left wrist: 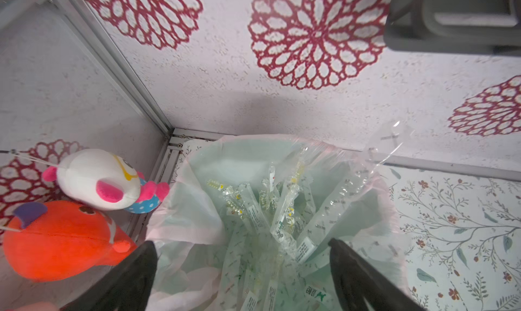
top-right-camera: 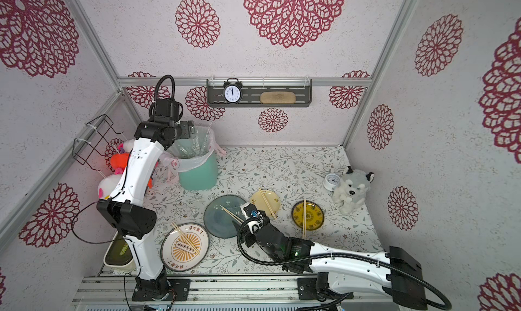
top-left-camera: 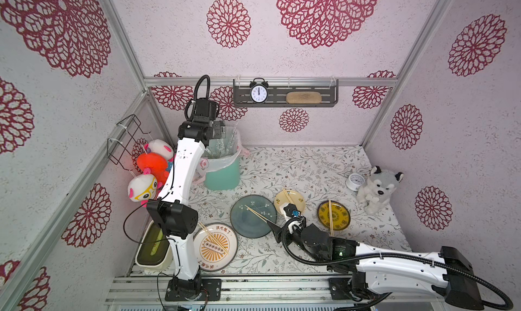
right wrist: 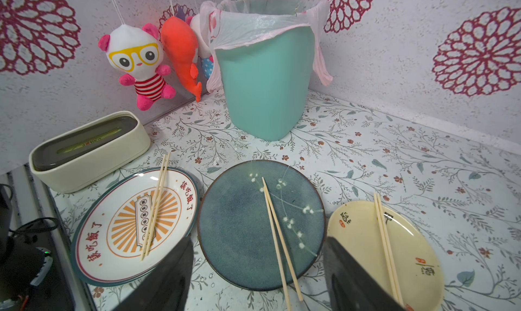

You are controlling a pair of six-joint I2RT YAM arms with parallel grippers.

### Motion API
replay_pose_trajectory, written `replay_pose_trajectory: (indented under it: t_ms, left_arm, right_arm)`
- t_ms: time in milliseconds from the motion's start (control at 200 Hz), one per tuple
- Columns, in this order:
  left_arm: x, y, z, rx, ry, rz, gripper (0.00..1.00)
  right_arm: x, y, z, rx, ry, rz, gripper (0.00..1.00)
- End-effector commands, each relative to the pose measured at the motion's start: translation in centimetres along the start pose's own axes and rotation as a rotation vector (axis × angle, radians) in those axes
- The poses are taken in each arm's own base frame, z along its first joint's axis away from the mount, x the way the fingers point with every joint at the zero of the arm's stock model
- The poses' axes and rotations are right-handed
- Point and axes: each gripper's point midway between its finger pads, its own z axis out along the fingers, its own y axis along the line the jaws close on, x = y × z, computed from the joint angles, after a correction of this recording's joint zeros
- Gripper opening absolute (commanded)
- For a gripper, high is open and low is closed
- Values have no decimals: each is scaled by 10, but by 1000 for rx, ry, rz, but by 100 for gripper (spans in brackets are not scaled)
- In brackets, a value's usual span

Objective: Remove the packaging of disposable chopsticks
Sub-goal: Place the packet bag in the trash bin.

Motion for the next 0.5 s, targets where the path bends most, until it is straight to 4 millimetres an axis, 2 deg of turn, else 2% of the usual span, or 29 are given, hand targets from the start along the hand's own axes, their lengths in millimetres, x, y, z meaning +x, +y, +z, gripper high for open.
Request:
replay_pose_trajectory:
  t_ms: [0,105,160,245,290,350,495]
  left_arm:
    - [-7,7,-21,-23,-48,-13,98]
    - [-5,9,-54,-10,-115,-31,98]
    - [1,9,-78,-2,-180,-34,98]
    - [17,6,-115,71,-282,-83,98]
    - [33,0,-127,125,-298,-88,98]
    - [55,2,-145,157,-310,-102,98]
    - [127,12,-156,240,-306,-177,98]
  right_arm:
    - [-21,1,-2,0,-40,41,98]
    - [-32,-1,-5,-26,-71,42,99]
    - [-41,-14,-5,-15,-93,77,99]
    - [-58,-49,1,-8,-116,167,99]
    - [-65,-68,4,16,-117,196,99]
    - [-71,-96,6,95,-98,218,99]
    - [-76,-158,-7,271,-109,268,99]
